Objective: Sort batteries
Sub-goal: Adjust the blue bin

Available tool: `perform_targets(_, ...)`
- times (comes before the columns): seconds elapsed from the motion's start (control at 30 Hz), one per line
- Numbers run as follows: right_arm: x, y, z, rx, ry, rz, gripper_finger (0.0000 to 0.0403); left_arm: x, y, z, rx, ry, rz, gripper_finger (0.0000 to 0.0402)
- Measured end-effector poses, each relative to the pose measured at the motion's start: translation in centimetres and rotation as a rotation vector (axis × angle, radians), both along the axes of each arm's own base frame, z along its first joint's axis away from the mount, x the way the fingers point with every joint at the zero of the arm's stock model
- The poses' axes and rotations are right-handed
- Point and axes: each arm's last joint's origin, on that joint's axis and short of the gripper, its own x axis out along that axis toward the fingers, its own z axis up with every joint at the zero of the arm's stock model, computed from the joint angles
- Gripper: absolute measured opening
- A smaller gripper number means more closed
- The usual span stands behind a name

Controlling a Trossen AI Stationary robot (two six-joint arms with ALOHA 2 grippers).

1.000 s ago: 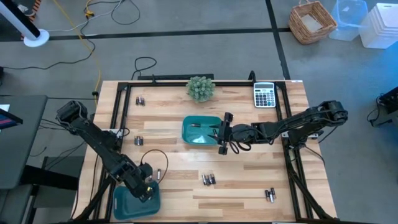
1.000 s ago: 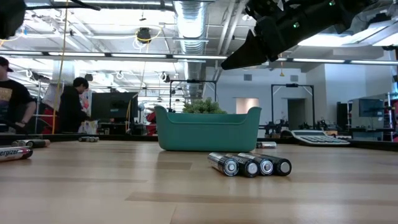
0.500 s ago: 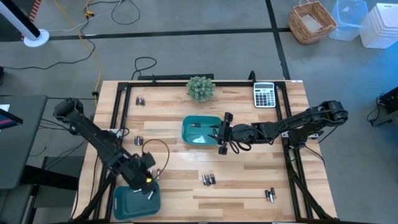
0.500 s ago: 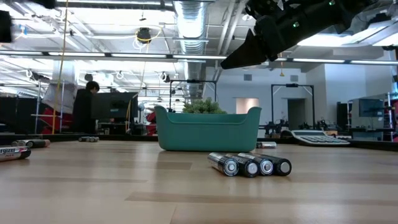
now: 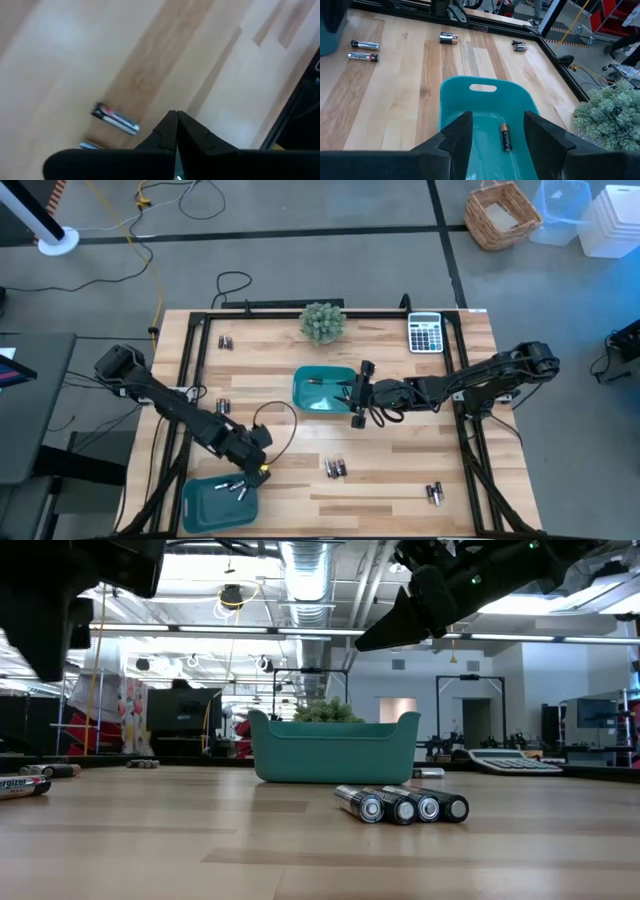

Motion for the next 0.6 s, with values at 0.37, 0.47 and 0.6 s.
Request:
perform_targets(0.37, 0.0, 0.0, 0.0, 0.000, 0.000, 0.000, 0.0193, -0.7, -1.9, -0.7, -0.103, 0.080, 0.019, 0.0007)
perform_targets(0.47, 0.0, 0.0, 0.0, 0.000, 0.000, 0.000, 0.0193, -1.1, -2.4, -0.8, -0.126, 0.101, 0.030, 0.0007)
perform_targets(0.6, 0.0, 0.0, 0.0, 0.000, 0.000, 0.000, 0.0193, -1.6, -3.0, -0.8, -0.149, 0.118, 0.049, 0.0007)
